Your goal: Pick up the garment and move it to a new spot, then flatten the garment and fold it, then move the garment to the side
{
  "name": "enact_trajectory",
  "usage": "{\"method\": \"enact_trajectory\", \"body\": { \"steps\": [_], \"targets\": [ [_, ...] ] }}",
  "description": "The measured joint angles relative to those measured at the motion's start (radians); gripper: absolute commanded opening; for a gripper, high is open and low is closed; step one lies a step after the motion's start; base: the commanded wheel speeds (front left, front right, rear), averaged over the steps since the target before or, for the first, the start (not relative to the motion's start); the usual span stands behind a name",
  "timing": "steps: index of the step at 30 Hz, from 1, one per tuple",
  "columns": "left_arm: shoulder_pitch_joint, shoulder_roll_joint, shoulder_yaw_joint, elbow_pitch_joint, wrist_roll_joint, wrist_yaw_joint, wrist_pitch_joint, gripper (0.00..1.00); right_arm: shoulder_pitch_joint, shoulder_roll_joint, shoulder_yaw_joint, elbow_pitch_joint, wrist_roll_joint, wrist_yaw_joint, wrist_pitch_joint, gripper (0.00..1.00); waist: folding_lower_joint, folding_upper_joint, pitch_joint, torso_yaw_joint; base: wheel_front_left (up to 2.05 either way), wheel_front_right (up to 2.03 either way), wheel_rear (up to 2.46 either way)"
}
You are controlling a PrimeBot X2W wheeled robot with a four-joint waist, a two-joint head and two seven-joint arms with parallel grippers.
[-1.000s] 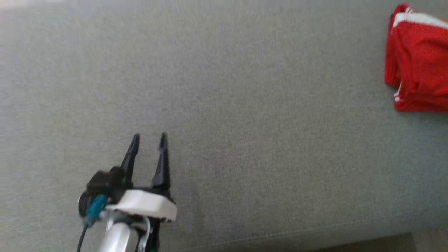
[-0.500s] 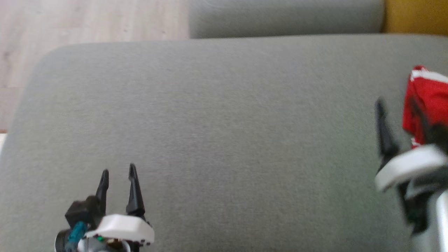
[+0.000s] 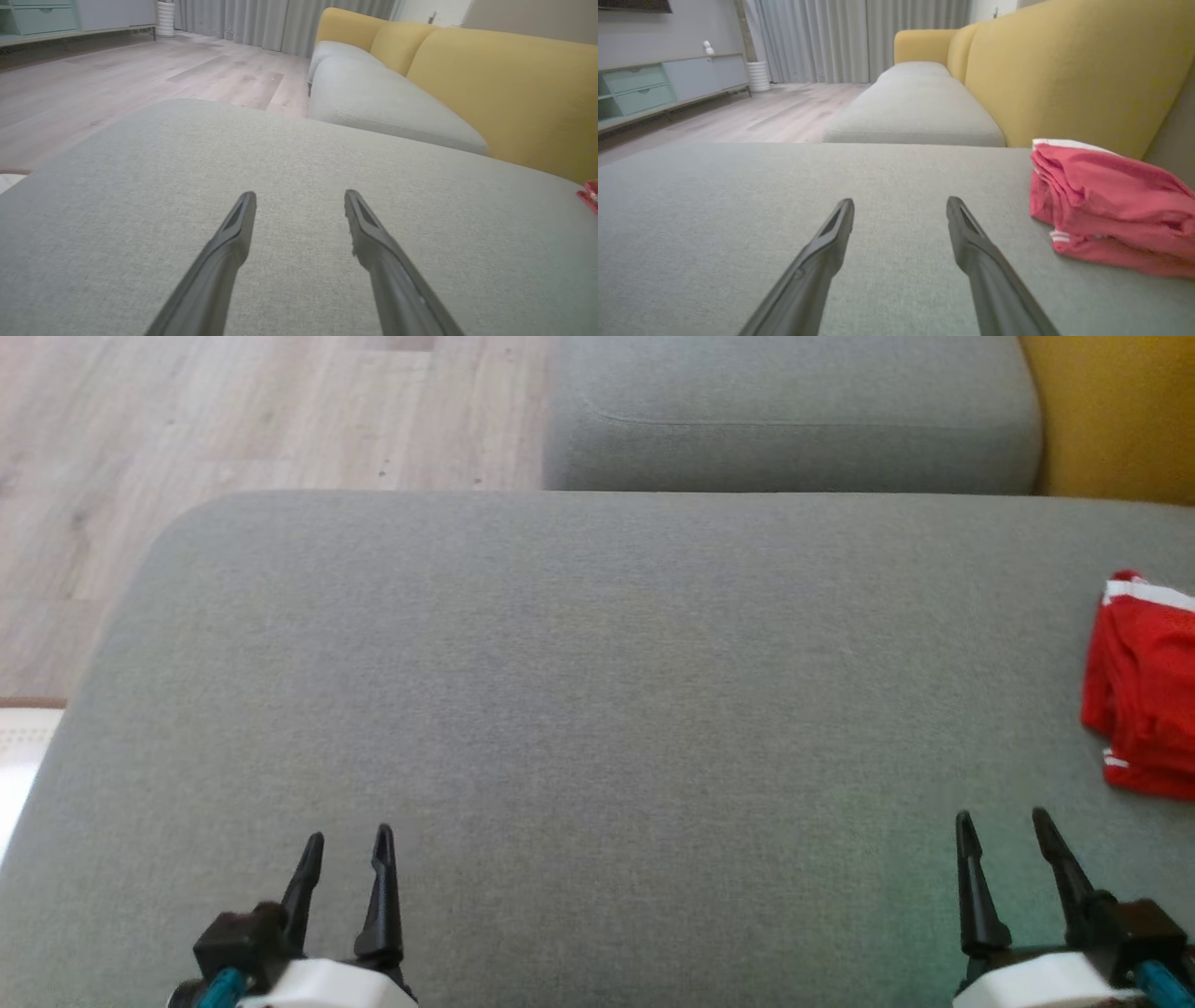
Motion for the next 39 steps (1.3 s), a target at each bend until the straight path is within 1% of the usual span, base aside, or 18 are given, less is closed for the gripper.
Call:
{"method": "enact_trajectory", "body": {
  "steps": [2,7,12,13,20,29,39],
  "targets": [
    [0.0,0.0,0.0,0.0,0.0,-0.012,0.0,1.0,-0.004,0.0,-0.003,0.028,0.001,0.0,-0.017,1.0,0.0,0.0,0.0,-0.013,0.0,0.0,0.0],
    [0.002,0.0,-0.004,0.0,0.0,-0.017,0.0,1.0,-0.022,0.0,-0.007,0.08,-0.003,0.0,-0.039,1.0,0.0,0.0,0.002,-0.044,0.0,0.0,0.0],
    [0.002,0.0,-0.009,0.001,-0.001,-0.018,0.0,1.0,-0.055,0.0,-0.007,0.109,-0.003,0.0,-0.048,1.0,0.0,0.0,0.002,-0.058,0.0,0.0,0.0],
    [0.002,0.0,-0.009,0.002,-0.001,-0.01,0.0,0.0,-0.056,0.0,-0.007,0.114,-0.003,0.0,-0.049,0.0,0.0,0.0,0.001,-0.06,0.0,0.0,0.0],
    [0.044,-0.001,-0.012,0.098,-0.007,-0.007,0.004,0.0,-0.015,0.001,-0.002,0.218,0.003,0.0,-0.041,0.0,0.0,0.0,0.001,-0.063,0.0,0.0,0.0],
    [0.045,-0.001,-0.009,0.099,-0.11,-0.013,0.025,0.0,-0.015,0.001,-0.003,0.22,0.115,0.0,-0.016,0.0,0.0,0.0,0.003,-0.067,0.0,0.0,0.0],
    [0.019,0.0,0.005,0.099,-0.223,-0.03,0.047,0.0,-0.027,0.001,-0.005,0.209,0.24,0.0,0.007,0.0,0.0,0.0,0.004,-0.072,0.0,0.0,0.0]
  ]
}}
